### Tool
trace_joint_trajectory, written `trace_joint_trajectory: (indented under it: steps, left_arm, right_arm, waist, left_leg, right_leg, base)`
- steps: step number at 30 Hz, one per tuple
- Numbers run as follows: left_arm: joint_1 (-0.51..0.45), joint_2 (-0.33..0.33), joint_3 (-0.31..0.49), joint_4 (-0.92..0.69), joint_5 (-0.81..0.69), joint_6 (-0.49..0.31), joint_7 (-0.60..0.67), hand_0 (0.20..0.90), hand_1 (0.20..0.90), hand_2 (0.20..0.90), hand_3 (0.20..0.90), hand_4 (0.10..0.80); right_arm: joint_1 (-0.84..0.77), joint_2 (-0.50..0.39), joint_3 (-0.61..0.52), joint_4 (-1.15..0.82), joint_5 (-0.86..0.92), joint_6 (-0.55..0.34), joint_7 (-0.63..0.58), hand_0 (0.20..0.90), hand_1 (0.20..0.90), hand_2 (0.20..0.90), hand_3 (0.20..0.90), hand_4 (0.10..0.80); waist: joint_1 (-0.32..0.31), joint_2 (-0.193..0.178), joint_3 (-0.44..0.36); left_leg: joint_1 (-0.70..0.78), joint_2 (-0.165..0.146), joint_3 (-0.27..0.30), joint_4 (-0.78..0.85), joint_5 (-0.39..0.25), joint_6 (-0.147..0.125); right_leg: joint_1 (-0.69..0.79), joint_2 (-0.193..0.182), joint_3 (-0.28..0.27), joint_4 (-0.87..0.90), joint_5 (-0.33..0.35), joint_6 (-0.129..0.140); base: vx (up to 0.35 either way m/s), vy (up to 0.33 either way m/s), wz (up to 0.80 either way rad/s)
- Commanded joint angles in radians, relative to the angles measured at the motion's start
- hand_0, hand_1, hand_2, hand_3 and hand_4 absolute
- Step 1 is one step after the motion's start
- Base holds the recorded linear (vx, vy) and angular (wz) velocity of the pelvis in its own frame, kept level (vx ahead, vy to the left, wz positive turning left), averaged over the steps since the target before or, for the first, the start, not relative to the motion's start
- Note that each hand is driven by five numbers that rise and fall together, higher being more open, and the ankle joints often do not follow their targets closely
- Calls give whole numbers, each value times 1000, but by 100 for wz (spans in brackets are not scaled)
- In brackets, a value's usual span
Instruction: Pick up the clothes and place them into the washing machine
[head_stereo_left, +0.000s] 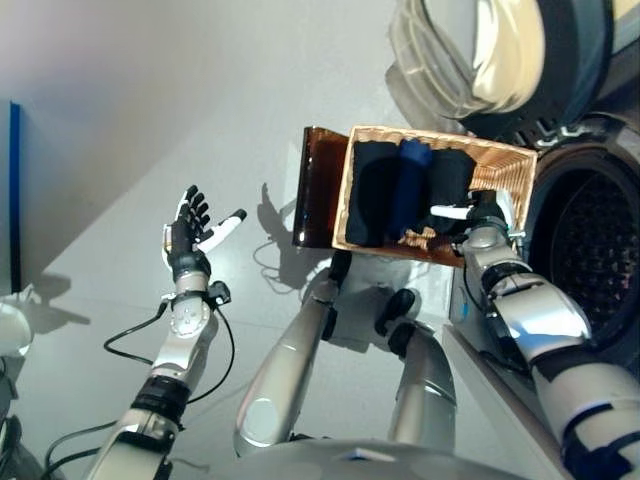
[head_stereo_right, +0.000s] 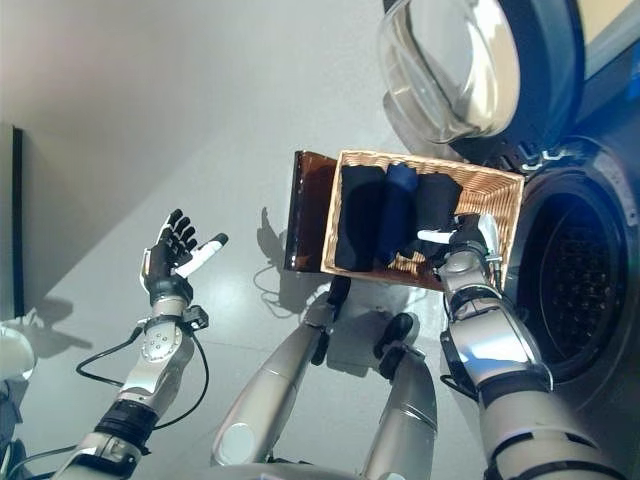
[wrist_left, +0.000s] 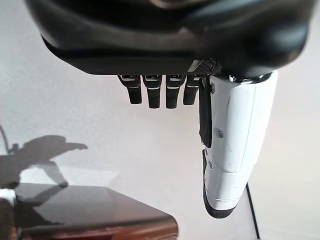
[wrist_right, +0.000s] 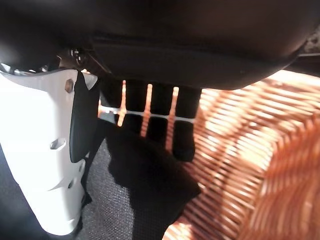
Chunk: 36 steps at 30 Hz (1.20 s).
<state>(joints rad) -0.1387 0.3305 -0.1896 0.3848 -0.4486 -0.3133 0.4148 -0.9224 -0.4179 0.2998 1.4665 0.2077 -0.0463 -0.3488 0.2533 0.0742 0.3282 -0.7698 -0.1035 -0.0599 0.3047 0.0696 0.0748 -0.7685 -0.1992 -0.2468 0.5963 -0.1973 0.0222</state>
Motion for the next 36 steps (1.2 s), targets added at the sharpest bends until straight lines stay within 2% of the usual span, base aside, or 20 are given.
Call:
trace_joint_trajectory:
  steps: [1, 5, 6, 7, 8, 18, 28, 32, 36]
  left_arm:
    - [51, 41, 99, -63, -13, -79, 8, 900, 900, 900, 900, 800]
    - [65, 41, 110, -44, -23, -76, -8, 900, 900, 900, 900, 800]
    - [71, 38, 114, -35, -31, -74, -18, 900, 900, 900, 900, 800]
    - [72, 37, 114, -35, -31, -73, -18, 900, 900, 900, 900, 800]
    - [84, 34, 119, -37, -40, -72, -29, 900, 900, 900, 900, 800]
    - [116, 15, 144, 7, -58, -62, -57, 900, 900, 900, 900, 800]
    - [114, -19, 144, 26, -63, -69, -64, 900, 900, 900, 900, 800]
    - [110, -40, 138, 43, -62, -85, -54, 900, 900, 900, 900, 800]
    - [108, -44, 129, 50, -59, -90, -45, 900, 900, 900, 900, 800]
  right_arm:
    - [18, -27, -17, -52, 76, -74, -37, 200, 200, 200, 200, 300]
    - [57, -10, -33, -83, 106, -89, -28, 200, 200, 200, 200, 300]
    - [87, 4, -48, -111, 131, -103, -26, 200, 200, 200, 200, 300]
    - [89, 4, -47, -111, 131, -103, -26, 200, 200, 200, 200, 300]
    - [122, 17, -58, -131, 143, -109, -19, 200, 200, 200, 200, 300]
    - [317, 106, -70, -345, 233, -163, 25, 200, 200, 200, 200, 300]
    - [420, 191, -201, -461, 589, -277, 115, 200, 200, 200, 200, 300]
    - [428, 246, -298, -519, 791, -365, 159, 200, 200, 200, 200, 300]
    - [418, 272, -357, -525, 872, -421, 142, 200, 200, 200, 200, 300]
  waist:
    - [-33, 0, -40]
    - [-46, -7, -39]
    - [-53, -8, -36]
    - [-55, -12, -40]
    - [-61, -10, -39]
    - [-109, -30, -52]
    - [-116, 4, -45]
    - [-122, 26, -31]
    - [-124, 37, -28]
  left_leg:
    - [40, 6, 4, -12, -97, -80]
    - [80, 13, 16, -50, -80, -81]
    - [87, 22, 25, -69, -41, -77]
    - [100, 20, 20, -69, -70, -82]
    - [111, 27, 31, -93, -33, -77]
    - [195, 52, 51, -182, 16, -87]
    - [185, 56, 50, -142, 3, -83]
    - [166, 63, 55, -96, -16, -77]
    - [156, 69, 53, -82, -22, -75]
  right_leg:
    - [120, -8, 50, -167, 79, 70]
    - [155, 3, 60, -216, 101, 69]
    - [164, 9, 58, -252, 145, 64]
    - [175, 9, 66, -248, 119, 70]
    - [186, 13, 62, -284, 160, 65]
    - [267, 29, 87, -414, 222, 71]
    - [242, 26, 93, -358, 202, 63]
    - [224, 26, 101, -328, 189, 60]
    - [217, 32, 105, -319, 180, 59]
  base:
    - [-16, 4, -29]
    - [-51, 11, -25]
    - [-17, -5, -30]
    - [-129, 12, -40]
    - [-17, -15, -24]
    - [-35, -14, -14]
    - [-32, 3, -5]
    - [-27, 15, -2]
    - [-4, 2, -1]
